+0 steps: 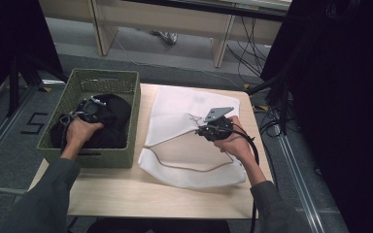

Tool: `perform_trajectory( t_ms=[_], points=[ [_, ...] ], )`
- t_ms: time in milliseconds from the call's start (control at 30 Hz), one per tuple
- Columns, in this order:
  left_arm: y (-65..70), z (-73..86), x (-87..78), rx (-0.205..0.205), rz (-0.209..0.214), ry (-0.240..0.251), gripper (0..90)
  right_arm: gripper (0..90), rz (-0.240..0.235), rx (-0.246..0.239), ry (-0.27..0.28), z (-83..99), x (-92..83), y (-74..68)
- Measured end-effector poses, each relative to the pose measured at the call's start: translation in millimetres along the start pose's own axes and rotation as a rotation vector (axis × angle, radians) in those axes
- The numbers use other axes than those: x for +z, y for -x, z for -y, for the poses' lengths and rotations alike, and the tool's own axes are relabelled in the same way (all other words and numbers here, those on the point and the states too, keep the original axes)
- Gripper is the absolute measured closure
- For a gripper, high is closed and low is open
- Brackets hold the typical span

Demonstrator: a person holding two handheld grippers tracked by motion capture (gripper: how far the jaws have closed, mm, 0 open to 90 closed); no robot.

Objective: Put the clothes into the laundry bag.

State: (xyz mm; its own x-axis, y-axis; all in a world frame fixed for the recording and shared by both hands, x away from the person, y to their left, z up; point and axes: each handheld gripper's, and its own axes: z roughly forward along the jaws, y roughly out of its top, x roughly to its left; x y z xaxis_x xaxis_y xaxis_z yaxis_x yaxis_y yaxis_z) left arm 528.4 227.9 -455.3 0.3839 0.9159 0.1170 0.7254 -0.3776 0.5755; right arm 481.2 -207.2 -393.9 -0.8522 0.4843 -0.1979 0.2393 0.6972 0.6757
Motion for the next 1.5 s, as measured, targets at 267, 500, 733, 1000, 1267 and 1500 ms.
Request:
perform_trajectory(
  t_ms=[267, 500, 733, 1000, 1267, 1500],
  points=[
    [-8.1, 0.5, -12.9, -0.053, 0.114, -0.082, 18.9, 83.5, 0.003, 0.021, -0.002, 1.0, 0.0, -0.9],
    [-13.2, 9.5, -14.8, -0.078, 0.035, -0.116, 13.9, 83.5, -0.002, 0.002, -0.007, 0.0, 2.1, -2.0],
    [-12.6, 18.0, 11.2, -0.16, 0.113, -0.141, 0.0, 83.4, -0.011, -0.003, -0.017, 0.1, 1.4, -1.3],
    [-9.1, 18.5, 22.3, -0.137, 0.139, -0.16, 0.0, 83.3, -0.001, 0.021, -0.019, -0.3, 1.4, -3.6],
    [-4.7, 18.0, 22.0, -0.08, 0.124, -0.149, 2.6, 83.3, -0.005, 0.023, -0.018, -0.4, 1.0, -3.7],
    [8.0, 9.4, 24.1, -0.022, 0.151, -0.161, 0.0, 83.2, -0.016, -0.003, -0.016, -1.0, 3.2, -3.4]
  ],
)
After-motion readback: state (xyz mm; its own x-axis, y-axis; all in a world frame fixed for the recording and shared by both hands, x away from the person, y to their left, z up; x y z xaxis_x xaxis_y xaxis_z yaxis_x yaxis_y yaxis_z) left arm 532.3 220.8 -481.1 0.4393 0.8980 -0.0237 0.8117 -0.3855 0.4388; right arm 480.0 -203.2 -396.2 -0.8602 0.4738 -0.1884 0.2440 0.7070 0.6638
